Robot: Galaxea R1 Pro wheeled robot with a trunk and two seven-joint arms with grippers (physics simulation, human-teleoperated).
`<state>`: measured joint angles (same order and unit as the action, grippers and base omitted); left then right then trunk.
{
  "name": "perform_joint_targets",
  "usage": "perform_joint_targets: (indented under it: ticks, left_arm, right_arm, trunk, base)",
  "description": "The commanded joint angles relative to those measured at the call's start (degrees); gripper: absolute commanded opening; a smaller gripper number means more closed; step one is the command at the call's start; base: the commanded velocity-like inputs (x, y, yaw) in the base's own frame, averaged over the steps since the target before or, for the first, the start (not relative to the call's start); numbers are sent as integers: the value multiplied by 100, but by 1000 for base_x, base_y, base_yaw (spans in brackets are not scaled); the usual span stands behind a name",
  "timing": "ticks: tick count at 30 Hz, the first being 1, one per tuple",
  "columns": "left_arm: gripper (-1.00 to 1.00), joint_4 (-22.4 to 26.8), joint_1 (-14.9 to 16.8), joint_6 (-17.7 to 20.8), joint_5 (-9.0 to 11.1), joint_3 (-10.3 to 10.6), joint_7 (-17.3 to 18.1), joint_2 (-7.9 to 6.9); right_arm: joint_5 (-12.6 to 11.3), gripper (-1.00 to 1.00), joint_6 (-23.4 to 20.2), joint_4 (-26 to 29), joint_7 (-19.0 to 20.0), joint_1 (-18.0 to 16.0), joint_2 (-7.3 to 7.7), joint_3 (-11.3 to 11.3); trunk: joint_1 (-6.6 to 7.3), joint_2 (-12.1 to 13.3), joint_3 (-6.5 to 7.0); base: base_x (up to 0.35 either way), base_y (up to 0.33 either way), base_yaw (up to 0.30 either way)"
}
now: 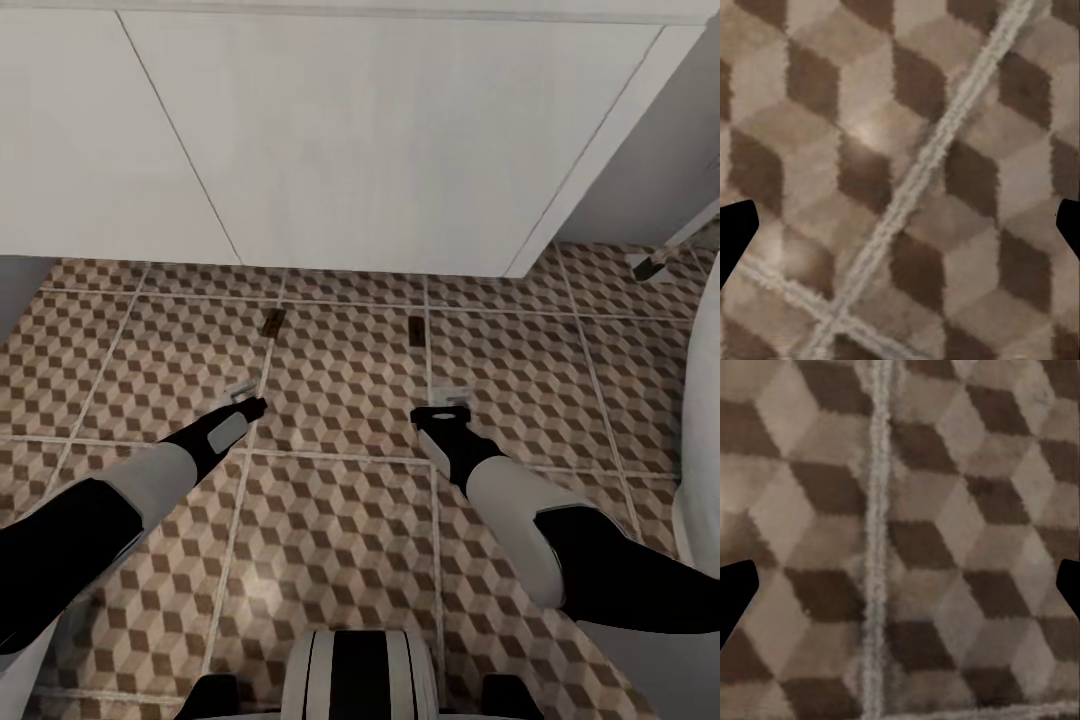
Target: Take the four mousetraps from the cabinet in the bathroom and place them on the bathroom floor. Make sure all four end up on the same floor surface, and ensure that at least two of them are either under or directly next to the same bathroom sink.
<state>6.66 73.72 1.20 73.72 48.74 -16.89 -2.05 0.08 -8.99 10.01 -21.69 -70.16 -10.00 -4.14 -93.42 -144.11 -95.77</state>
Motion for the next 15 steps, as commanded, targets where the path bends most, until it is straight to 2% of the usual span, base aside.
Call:
perform_joint_targets:
  ticks: [1, 10, 15]
  left_arm:
    - [100, 20, 0, 13, 36, 48, -43, -6]
    - [100, 25, -6, 12, 30, 46, -37, 3]
    - [100, 33, -7, 12, 29, 42, -35, 17]
  right_arm:
    - [1, 100, -58, 10, -29, -2, 0, -43]
    - [1, 100, -58, 10, -28, 1, 0, -43]
    - [1, 100, -56, 15, -28, 2, 0, -43]
  trunk:
    - [4, -1, -3]
    - [4, -1, -3]
    - [4, -1, -3]
  base:
    - [-335, 0, 0]
    - [-331, 0, 0]
    - [-174, 0, 0]
